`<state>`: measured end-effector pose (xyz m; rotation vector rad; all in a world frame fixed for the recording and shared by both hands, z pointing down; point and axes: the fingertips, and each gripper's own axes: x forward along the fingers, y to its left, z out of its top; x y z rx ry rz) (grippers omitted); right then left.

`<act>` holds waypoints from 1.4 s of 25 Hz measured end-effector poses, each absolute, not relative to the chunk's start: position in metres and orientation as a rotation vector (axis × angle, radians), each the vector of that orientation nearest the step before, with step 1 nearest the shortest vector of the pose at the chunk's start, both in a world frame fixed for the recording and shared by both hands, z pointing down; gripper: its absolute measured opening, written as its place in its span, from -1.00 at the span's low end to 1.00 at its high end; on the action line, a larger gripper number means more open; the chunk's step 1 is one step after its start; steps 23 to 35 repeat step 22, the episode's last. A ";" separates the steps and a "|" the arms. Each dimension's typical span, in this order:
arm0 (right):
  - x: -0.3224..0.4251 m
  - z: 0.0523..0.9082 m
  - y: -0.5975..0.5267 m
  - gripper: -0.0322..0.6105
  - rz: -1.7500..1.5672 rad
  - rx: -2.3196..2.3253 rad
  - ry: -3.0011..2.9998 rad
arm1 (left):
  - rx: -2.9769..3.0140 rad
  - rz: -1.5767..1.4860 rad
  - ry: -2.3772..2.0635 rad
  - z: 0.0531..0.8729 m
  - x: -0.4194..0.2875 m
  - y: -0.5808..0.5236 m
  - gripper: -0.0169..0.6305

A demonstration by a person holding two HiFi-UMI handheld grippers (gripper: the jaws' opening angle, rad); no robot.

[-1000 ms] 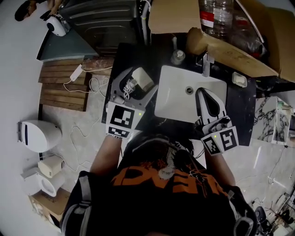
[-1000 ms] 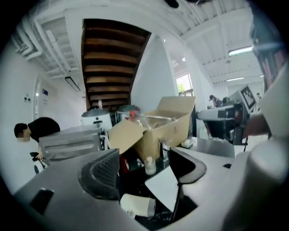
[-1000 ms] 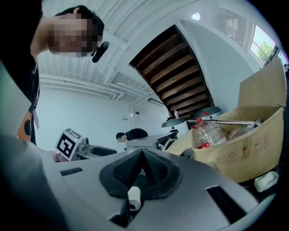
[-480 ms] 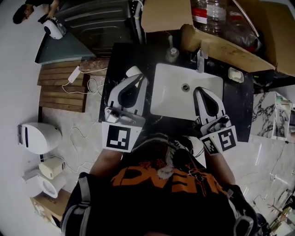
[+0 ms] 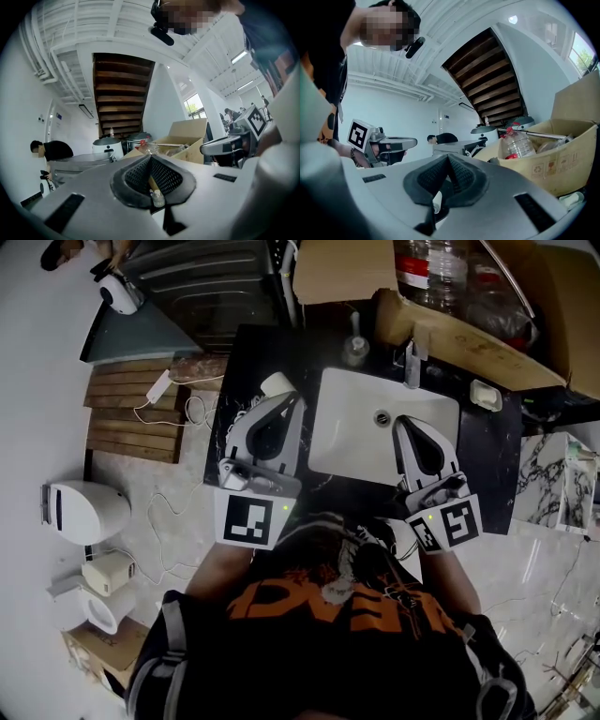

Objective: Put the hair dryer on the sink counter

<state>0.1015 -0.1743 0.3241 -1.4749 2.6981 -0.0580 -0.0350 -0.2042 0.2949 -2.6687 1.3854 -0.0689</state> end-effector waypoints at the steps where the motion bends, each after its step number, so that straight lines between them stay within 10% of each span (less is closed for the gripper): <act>1: 0.102 0.324 -0.174 -0.86 -0.059 -1.468 2.698 | -2.664 -0.069 1.392 0.294 -0.035 -0.204 -0.88; 35: 0.109 0.327 -0.154 -0.86 -0.048 -1.362 2.733 | -2.591 -0.140 1.478 0.306 -0.032 -0.170 -0.88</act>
